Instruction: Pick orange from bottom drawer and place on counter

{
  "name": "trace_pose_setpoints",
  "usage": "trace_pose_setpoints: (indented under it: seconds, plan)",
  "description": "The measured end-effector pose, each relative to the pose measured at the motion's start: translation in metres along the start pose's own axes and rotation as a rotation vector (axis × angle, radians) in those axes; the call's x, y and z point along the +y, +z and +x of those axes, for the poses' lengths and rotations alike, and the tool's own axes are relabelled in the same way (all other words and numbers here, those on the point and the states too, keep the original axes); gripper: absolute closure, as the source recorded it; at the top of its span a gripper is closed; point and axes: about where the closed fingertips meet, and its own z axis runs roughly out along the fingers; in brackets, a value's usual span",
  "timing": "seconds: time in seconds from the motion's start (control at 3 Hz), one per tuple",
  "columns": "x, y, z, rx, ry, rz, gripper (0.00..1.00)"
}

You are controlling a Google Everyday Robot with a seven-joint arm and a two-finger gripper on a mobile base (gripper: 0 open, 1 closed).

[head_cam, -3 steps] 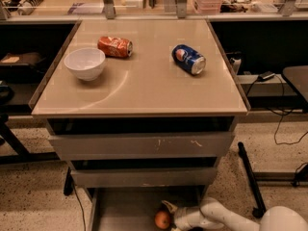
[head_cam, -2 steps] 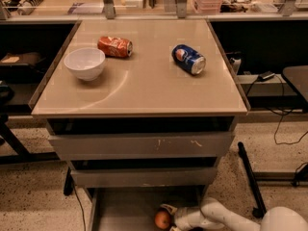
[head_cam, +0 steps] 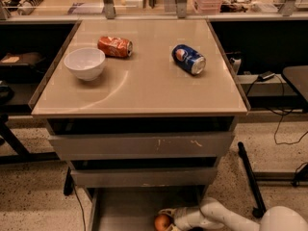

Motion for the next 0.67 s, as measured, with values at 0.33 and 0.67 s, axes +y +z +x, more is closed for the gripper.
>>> trace_pose_setpoints:
  seconds: [0.33, 0.67]
  plan:
    - [0.0, 0.0, 0.0, 0.0, 0.0, 0.0, 0.88]
    - [0.0015, 0.0002, -0.0001, -0.001, 0.002, -0.002, 1.0]
